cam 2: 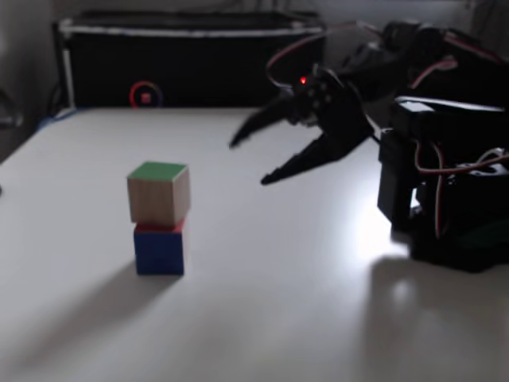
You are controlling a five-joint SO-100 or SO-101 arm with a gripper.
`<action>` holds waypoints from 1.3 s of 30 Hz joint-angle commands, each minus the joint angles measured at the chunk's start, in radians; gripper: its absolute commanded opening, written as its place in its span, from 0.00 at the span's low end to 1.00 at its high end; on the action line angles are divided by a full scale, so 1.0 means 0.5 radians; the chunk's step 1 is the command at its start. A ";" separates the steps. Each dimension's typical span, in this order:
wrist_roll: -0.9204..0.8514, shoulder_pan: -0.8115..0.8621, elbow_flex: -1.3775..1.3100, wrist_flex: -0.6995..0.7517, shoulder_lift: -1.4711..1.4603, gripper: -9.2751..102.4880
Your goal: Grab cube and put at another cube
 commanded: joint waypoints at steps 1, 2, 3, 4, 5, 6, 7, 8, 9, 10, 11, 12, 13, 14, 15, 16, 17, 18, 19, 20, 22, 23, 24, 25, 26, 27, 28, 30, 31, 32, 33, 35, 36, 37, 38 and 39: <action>-0.095 0.107 0.058 0.021 0.055 0.20; -0.117 0.126 0.083 0.031 0.055 0.17; -0.135 0.141 0.107 0.040 0.055 0.15; -0.150 0.153 0.129 0.049 0.055 0.12; -0.153 0.172 0.147 0.052 0.055 0.10; -0.160 0.184 0.169 0.058 0.055 0.08; -0.169 0.190 0.190 0.064 0.055 0.08; -0.178 0.202 0.215 0.064 0.055 0.08; -0.196 0.209 0.239 0.064 0.055 0.08; -0.215 0.215 0.255 0.074 0.055 0.08; -0.224 0.233 0.249 0.098 0.055 0.08; -0.242 0.239 0.242 0.123 0.055 0.08; -0.249 0.252 0.236 0.144 0.055 0.08; -0.252 0.267 0.233 0.156 0.055 0.08; -0.261 0.273 0.227 0.178 0.055 0.08; -0.273 0.276 0.221 0.212 0.055 0.08; -0.288 0.276 0.209 0.261 0.055 0.08; -0.307 0.279 0.196 0.310 0.055 0.08; -0.322 0.285 0.190 0.356 0.055 0.08; -0.322 0.298 0.187 0.365 0.052 0.08; -0.331 0.322 0.187 0.365 0.052 0.08; -0.331 0.331 0.187 0.365 0.052 0.08; -0.331 0.334 0.187 0.365 0.052 0.08; -0.334 0.334 0.187 0.365 0.052 0.08; -0.337 0.334 0.187 0.365 0.052 0.08; -0.344 0.325 0.187 0.365 0.052 0.08; -0.347 0.322 0.187 0.365 0.052 0.09; -0.344 0.322 0.187 0.365 0.052 0.09; -0.341 0.325 0.187 0.365 0.052 0.09; -0.341 0.328 0.187 0.365 0.052 0.09; -0.341 0.328 0.187 0.365 0.052 0.09; -0.341 0.328 0.187 0.365 0.052 0.09; -0.341 0.328 0.187 0.365 0.052 0.09; -0.341 0.328 0.187 0.365 0.052 0.09; -0.341 0.328 0.187 0.365 0.052 0.09; -0.341 0.328 0.187 0.365 0.052 0.09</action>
